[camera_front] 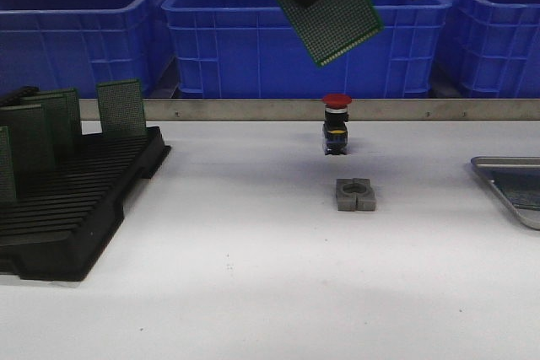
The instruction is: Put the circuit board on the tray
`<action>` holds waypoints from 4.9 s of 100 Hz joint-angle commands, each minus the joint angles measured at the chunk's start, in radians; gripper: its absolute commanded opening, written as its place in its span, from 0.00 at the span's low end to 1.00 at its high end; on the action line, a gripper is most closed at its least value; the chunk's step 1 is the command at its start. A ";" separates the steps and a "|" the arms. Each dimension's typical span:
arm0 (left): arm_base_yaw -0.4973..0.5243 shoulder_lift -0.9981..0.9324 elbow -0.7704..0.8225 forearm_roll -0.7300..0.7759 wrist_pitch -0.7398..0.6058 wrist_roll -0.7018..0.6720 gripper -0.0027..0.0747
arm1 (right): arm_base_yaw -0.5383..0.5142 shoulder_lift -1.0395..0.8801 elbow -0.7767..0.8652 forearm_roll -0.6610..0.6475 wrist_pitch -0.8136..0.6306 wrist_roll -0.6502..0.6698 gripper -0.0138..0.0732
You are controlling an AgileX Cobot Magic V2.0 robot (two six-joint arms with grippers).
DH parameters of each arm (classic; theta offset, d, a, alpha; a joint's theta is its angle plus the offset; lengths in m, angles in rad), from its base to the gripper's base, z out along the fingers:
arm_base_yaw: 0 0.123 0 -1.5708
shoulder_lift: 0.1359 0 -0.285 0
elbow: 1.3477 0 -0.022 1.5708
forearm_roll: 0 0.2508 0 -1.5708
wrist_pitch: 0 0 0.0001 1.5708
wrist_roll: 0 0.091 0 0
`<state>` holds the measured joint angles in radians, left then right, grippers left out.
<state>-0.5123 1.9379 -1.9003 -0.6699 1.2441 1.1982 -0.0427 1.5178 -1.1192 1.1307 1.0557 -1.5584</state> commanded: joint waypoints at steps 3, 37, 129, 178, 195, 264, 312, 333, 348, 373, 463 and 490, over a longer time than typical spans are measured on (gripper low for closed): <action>-0.007 -0.056 -0.029 -0.062 0.032 -0.011 0.01 | 0.009 0.011 -0.065 0.070 0.051 -0.014 0.73; -0.007 -0.056 -0.029 -0.062 0.032 -0.011 0.01 | 0.083 0.117 -0.109 0.073 0.049 -0.017 0.73; -0.007 -0.056 -0.029 -0.062 0.032 -0.011 0.09 | 0.116 0.132 -0.134 0.108 0.044 -0.025 0.08; -0.007 -0.056 -0.029 -0.062 0.031 -0.011 0.77 | 0.075 0.122 -0.134 0.054 0.056 0.055 0.08; -0.007 -0.056 -0.029 -0.062 0.031 -0.011 0.77 | -0.020 0.088 -0.134 -0.054 0.122 0.149 0.08; -0.007 -0.056 -0.029 -0.062 0.031 -0.011 0.76 | -0.453 0.325 -0.133 -0.139 0.126 0.635 0.08; -0.007 -0.056 -0.029 -0.062 0.031 -0.011 0.76 | -0.452 0.483 -0.133 -0.105 0.091 0.641 0.08; -0.007 -0.056 -0.029 -0.062 0.031 -0.011 0.76 | -0.452 0.494 -0.133 -0.103 0.090 0.642 0.10; -0.007 -0.056 -0.029 -0.062 0.031 -0.011 0.76 | -0.452 0.494 -0.133 -0.103 0.090 0.643 0.30; -0.007 -0.056 -0.029 -0.062 0.031 -0.011 0.76 | -0.452 0.494 -0.133 -0.103 0.076 0.650 0.66; 0.005 -0.096 -0.029 -0.060 -0.100 -0.135 0.76 | -0.353 0.259 -0.134 -0.232 -0.106 0.715 0.71; 0.078 -0.193 -0.029 -0.045 -0.207 -0.326 0.76 | -0.222 0.006 -0.091 -0.310 -0.299 0.772 0.71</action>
<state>-0.4651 1.8293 -1.9003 -0.6704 1.1152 0.9543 -0.2958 1.6479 -1.2116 0.7987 0.8258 -0.7931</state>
